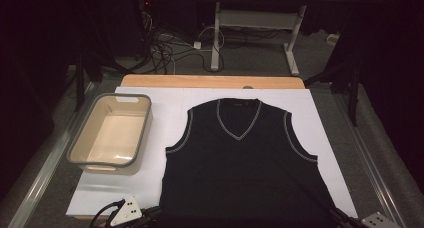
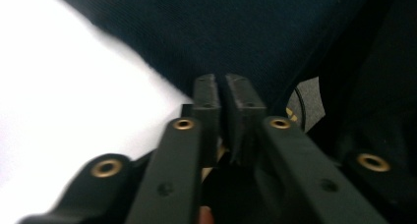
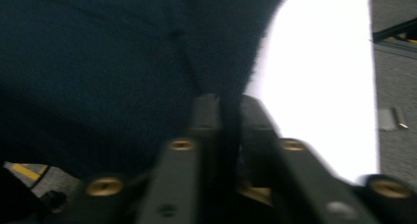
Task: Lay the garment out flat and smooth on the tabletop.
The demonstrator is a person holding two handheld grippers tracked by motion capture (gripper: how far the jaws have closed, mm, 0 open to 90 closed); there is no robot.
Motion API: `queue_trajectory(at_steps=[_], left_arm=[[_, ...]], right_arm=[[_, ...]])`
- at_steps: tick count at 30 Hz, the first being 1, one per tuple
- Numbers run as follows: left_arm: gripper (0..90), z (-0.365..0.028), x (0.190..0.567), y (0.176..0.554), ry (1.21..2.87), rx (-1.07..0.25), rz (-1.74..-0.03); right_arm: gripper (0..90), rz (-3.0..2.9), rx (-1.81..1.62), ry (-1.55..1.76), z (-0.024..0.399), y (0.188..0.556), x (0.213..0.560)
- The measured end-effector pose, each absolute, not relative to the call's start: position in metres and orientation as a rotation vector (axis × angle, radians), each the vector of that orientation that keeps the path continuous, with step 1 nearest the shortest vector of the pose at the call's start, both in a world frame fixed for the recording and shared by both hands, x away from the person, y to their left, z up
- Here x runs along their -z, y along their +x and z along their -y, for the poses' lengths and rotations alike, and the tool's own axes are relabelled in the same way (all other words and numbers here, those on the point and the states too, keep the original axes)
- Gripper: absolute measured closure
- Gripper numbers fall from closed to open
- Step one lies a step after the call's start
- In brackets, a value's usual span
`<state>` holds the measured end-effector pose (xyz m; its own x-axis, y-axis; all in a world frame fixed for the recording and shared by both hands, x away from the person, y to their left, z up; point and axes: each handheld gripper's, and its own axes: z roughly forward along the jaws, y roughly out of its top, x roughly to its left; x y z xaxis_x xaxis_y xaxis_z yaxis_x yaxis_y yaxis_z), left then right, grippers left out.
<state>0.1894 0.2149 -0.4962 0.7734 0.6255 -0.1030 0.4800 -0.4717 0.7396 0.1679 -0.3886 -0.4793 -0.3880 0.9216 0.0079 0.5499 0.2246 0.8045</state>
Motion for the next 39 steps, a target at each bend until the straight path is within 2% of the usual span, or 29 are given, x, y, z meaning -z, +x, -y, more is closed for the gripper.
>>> queue_trajectory(at_steps=[5,10,12,15,20,25,26,35,39], left_arm=[[56.4,-0.219,0.499,0.198,2.078,-0.237,-0.871],[35.4,-0.216,0.498,0.219,2.027,-0.279,-0.965],[31.1,-0.211,0.496,0.229,2.022,-0.302,-0.987],[30.4,-0.204,0.497,0.247,2.034,-0.289,-1.025],[34.9,-0.199,0.496,0.263,2.059,-0.275,-1.1],[47.6,-0.198,0.498,0.263,2.071,-0.274,-1.105],[52.4,-0.198,0.498,0.263,2.072,-0.278,-1.107],[80.4,-0.193,0.499,0.26,2.113,-0.272,-1.016],[82.5,-0.193,0.499,0.26,2.114,-0.272,-1.003]], right_arm=[[55.7,-2.029,-1.056,1.331,0.382,0.176,0.477],[46.4,-2.012,-1.087,1.328,0.377,0.188,0.475],[44.0,-1.995,-1.109,1.339,0.376,0.194,0.475],[43.1,-1.987,-1.114,1.347,0.373,0.208,0.473],[43.8,-1.988,-1.082,1.342,0.367,0.242,0.47],[40.8,-1.98,-1.027,1.372,0.368,0.249,0.474],[41.3,-1.969,-1.028,1.39,0.37,0.247,0.475],[54.6,-2.019,-1.012,1.435,0.379,0.237,0.481],[70.9,-2.031,-1.013,1.421,0.375,0.233,0.482]])
